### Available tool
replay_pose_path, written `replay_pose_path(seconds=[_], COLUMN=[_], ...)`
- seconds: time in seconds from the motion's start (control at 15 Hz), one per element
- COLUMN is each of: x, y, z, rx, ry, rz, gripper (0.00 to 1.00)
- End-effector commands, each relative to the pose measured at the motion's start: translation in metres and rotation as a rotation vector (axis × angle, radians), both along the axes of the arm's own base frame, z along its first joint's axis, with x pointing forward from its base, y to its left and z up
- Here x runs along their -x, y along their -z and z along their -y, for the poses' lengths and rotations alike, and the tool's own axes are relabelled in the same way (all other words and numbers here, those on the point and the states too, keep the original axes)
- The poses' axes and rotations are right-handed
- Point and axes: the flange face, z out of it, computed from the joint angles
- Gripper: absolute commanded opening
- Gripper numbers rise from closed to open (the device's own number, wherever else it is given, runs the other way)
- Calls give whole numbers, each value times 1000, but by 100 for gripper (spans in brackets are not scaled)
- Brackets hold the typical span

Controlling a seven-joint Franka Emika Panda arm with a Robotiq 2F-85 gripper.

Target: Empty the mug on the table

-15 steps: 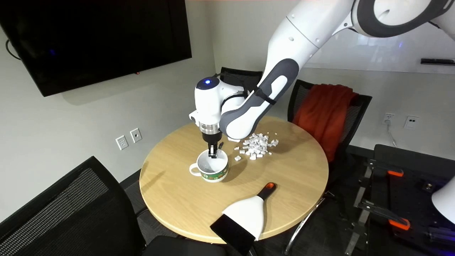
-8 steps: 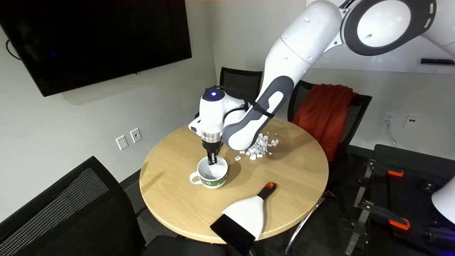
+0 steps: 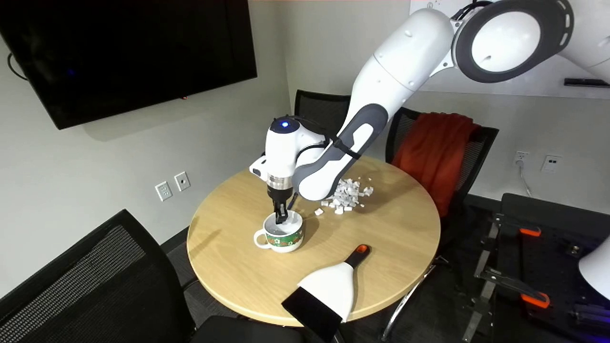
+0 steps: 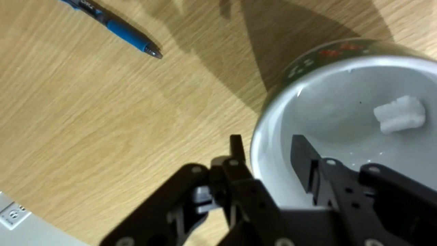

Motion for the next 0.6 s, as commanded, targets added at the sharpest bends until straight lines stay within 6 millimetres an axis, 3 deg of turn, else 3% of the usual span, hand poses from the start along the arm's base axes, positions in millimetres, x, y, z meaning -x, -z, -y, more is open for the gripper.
replay_pose_path(seconds=[0.0, 0.2, 0.27, 0.53], x=[-2, 7, 12, 30], y=[-17, -33, -42, -85], z=[-3, -3, -1, 4], rx=[-10, -9, -10, 35], ry=[23, 53, 60, 104], rz=[-10, -46, -53, -68], gripper=[72, 95, 99, 100])
